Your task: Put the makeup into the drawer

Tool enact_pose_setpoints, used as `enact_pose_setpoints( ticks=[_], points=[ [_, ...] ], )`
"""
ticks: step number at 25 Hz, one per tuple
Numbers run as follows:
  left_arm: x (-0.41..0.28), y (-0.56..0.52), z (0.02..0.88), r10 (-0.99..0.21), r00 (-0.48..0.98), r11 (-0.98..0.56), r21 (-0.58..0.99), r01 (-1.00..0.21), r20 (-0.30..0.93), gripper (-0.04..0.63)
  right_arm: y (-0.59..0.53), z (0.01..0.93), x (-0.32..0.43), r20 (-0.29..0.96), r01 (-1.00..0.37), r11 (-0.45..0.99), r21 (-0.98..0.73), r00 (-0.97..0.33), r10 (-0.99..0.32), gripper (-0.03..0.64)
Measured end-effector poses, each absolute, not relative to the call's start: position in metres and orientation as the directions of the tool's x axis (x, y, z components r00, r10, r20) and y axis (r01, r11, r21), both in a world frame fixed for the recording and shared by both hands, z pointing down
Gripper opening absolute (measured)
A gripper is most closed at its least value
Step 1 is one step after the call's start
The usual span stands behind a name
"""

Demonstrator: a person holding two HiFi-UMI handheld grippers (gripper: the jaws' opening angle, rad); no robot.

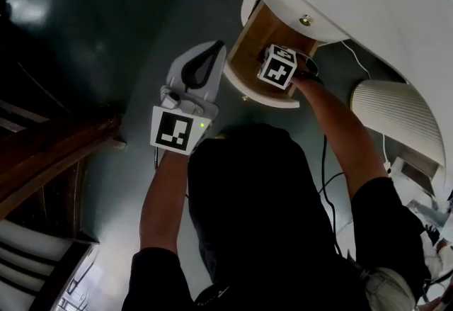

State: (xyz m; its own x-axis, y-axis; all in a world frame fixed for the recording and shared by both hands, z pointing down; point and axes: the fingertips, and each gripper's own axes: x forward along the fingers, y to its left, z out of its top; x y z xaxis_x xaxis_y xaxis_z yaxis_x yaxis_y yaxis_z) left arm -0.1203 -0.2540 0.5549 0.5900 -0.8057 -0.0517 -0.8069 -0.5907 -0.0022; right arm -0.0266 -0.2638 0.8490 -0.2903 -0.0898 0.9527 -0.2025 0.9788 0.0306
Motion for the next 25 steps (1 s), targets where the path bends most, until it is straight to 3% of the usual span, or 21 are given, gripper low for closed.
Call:
enact_pose_setpoints(
  ticks=[14, 25],
  points=[
    [-0.134, -0.262, 0.583, -0.810, 0.585, -0.585, -0.009, -0.811, -0.042, 0.011, -0.274, 0.908, -0.025, 0.985, -0.079, 0.996, 0.043, -0.162, -0.056, 0.052],
    [-0.128, -0.256, 0.583, -0.804, 0.594, -0.594, -0.013, -0.804, -0.020, 0.011, -0.278, 0.894, -0.025, 0.973, -0.122, 0.990, 0.072, -0.208, -0.096, 0.084]
  ],
)
